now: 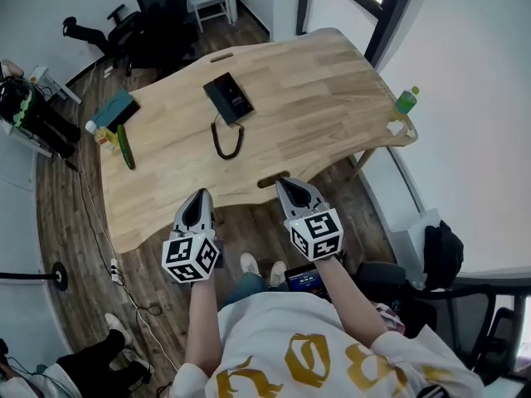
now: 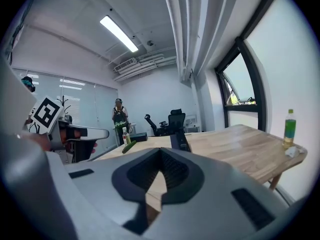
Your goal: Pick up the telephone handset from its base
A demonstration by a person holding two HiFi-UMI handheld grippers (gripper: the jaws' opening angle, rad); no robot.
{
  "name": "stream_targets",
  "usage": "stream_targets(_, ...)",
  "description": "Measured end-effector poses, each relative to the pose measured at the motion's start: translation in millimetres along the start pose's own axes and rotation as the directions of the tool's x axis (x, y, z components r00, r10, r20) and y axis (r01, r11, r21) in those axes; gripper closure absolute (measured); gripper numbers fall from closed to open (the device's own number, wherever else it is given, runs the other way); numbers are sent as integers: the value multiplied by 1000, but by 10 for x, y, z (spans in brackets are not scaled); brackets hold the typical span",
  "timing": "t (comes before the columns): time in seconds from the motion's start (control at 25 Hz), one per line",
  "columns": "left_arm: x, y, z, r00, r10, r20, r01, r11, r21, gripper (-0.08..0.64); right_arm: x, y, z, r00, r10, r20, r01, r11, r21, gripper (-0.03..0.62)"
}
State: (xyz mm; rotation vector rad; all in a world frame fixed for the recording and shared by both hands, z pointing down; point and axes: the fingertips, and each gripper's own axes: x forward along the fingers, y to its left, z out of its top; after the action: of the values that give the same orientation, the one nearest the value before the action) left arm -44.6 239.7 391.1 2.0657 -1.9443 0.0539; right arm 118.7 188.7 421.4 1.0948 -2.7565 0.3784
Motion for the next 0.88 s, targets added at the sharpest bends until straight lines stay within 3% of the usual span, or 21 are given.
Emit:
stream_targets(0.52,916,-118,69,993,-117,-19,116,991,-66,554,404,-583,119,998,-58,-9,57,998,-17,588)
stream_targets(0.88,1987,363,317,988,-147,-40,142,985,-101,554,1390,-958,302,997,-59,-58,58,998,-8,588)
